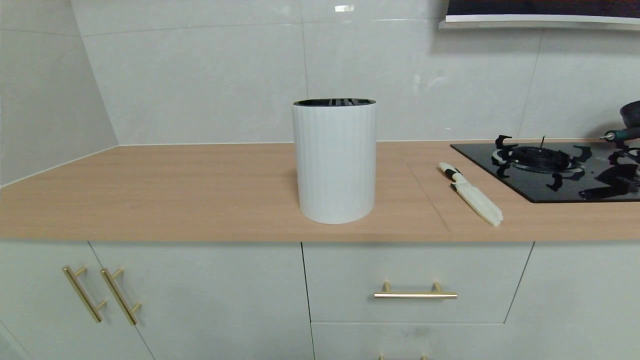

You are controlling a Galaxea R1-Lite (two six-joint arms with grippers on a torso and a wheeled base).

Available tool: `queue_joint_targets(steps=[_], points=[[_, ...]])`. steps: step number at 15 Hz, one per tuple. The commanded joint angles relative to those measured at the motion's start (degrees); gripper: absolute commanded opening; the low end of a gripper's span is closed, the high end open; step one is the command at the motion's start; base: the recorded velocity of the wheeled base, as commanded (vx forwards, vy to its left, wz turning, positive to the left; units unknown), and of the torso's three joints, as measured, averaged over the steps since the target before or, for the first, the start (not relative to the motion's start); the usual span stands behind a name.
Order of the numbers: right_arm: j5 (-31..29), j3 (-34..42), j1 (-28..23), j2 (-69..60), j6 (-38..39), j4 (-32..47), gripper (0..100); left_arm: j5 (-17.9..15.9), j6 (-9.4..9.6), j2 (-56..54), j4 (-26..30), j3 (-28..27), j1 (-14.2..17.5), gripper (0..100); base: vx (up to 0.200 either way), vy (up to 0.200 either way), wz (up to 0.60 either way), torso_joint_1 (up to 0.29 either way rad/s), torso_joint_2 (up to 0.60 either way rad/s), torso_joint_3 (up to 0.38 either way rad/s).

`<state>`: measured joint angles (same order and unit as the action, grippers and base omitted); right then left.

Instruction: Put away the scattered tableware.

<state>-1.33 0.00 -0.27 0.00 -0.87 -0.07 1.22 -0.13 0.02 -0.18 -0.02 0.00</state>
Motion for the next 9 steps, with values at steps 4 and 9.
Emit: queue_joint_targets(steps=[4, 9], points=[[0.01, 0.0, 0.0, 0.09, -0.01, -0.01, 100, 0.01, -0.04, -0.02, 0.01, 0.02, 0.0, 100, 0.0, 0.0, 0.0, 0.178, -0.47, -0.289], [0.01, 0.0, 0.0, 0.09, -0.01, -0.01, 100, 0.01, -0.04, -0.02, 0.01, 0.02, 0.0, 100, 0.0, 0.0, 0.0, 0.202, -0.47, -0.282]])
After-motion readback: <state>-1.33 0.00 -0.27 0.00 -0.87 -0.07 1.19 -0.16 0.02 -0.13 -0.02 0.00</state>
